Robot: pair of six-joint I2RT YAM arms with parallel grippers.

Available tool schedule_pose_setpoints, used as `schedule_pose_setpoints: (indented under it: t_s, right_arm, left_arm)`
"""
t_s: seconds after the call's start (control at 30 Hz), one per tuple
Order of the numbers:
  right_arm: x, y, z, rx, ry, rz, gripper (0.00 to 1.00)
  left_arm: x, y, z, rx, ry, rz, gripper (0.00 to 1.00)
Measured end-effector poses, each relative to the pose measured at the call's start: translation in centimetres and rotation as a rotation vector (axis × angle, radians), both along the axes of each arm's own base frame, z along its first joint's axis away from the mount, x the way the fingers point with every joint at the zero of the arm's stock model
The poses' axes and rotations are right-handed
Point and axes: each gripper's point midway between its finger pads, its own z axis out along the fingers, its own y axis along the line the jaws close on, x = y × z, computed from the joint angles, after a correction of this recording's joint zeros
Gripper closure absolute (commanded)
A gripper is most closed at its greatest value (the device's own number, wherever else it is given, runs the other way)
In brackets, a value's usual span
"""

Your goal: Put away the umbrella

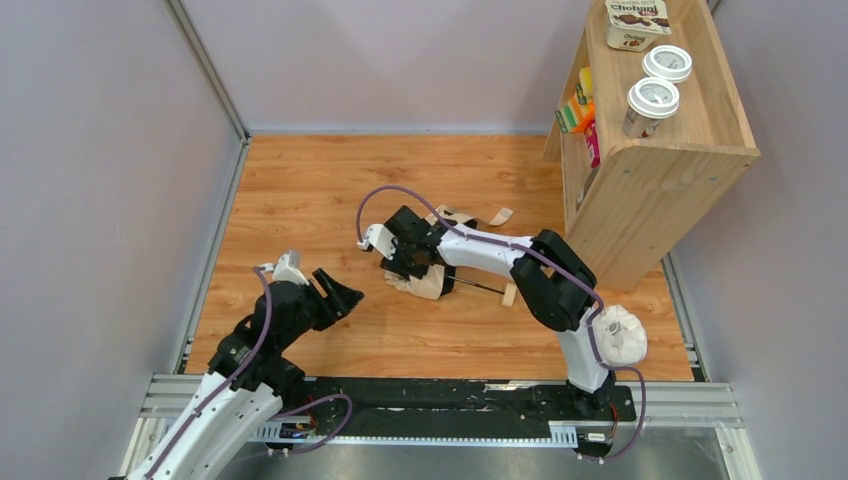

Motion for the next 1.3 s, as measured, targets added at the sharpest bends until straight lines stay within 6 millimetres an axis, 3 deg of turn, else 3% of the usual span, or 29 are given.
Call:
schedule_pose_setpoints:
  t_s: [0.1,0.33,0.6,0.83,1.17,1.3]
  right_arm:
    - [-0.2,0.1,-0.2,0.021,0.046,0.008,1.0]
    - [-0.2,0.0,-0.4,0.053,0.093,0.007,1.0]
    - [-0.1,0.2,-0.2,0.089,0.095,0.006,1.0]
    - [0.0,0.3,-0.1,0.096,0.093,0.007,1.0]
    - [0.0,0.3,-0.1,0.098,0.093,0.006,1.0]
    - [0.1,0.3,0.0,0.102,0.097,-0.003,1.0]
  left_arm:
    - [-0.1,-1.0,-3.7,-0.105,0.118,0.049,0.27]
    - [1.7,-2.5,-9.1,-0.363,0.295,0.245,0.27]
    - [6.5,-2.9,-9.1,-0.469,0.315,0.437,0.25]
    - [9.8,-3.8,-10.5,-0.531,0.317,0.46,0.25]
    - [12.8,-6.0,-6.0,-0.635,0.146,0.333,0.24]
    - [13.7,-7.1,-6.3,-0.637,0.165,0.296,0.24]
